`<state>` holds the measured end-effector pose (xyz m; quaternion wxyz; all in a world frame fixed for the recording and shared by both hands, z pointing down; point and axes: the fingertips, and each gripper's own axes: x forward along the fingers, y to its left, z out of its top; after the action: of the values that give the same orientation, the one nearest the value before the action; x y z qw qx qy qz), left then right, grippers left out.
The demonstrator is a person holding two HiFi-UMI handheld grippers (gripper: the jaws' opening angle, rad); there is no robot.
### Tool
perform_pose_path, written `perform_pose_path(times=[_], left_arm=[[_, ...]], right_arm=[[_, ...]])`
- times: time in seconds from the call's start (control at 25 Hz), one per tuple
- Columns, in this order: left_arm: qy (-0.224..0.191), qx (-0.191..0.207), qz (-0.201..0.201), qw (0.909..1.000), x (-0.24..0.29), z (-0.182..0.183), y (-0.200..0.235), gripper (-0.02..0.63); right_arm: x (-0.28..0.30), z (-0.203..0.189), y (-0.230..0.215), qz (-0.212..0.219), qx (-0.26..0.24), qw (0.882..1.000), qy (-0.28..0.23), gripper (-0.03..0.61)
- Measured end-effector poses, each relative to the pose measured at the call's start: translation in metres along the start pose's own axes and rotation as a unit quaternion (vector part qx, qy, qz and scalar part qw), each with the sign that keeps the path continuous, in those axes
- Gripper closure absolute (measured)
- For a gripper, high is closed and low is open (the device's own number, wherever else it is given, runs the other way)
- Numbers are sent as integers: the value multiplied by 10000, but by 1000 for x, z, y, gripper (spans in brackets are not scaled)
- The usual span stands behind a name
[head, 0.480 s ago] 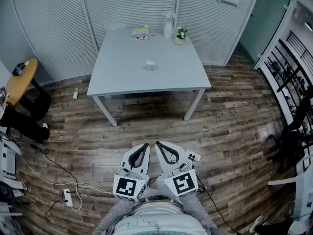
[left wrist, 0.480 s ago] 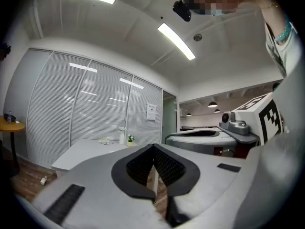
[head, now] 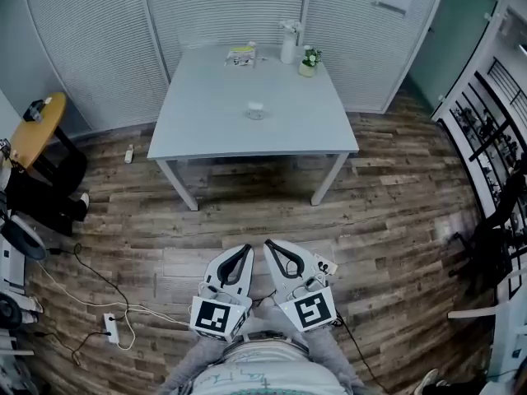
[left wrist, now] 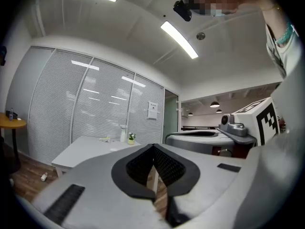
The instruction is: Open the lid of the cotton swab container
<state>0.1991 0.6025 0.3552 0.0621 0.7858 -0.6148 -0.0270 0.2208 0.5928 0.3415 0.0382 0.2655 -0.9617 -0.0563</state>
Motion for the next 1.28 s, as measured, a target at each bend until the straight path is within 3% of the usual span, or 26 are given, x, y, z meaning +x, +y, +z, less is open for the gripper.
perform_pose_path(times=[0.4, 0.92, 1.28], left_arm=[[-34, -41, -59, 10000, 44, -1, 41, 615], [52, -11, -412, 9991, 147, 10, 136, 615], [186, -110, -457, 9987, 184, 11, 192, 615]], right_arm=[[48, -9, -30, -83, -27, 9999, 58, 577], [175, -19, -93, -280, -23, 9995, 173, 577], [241, -25, -107, -265, -42, 9992, 290, 577]])
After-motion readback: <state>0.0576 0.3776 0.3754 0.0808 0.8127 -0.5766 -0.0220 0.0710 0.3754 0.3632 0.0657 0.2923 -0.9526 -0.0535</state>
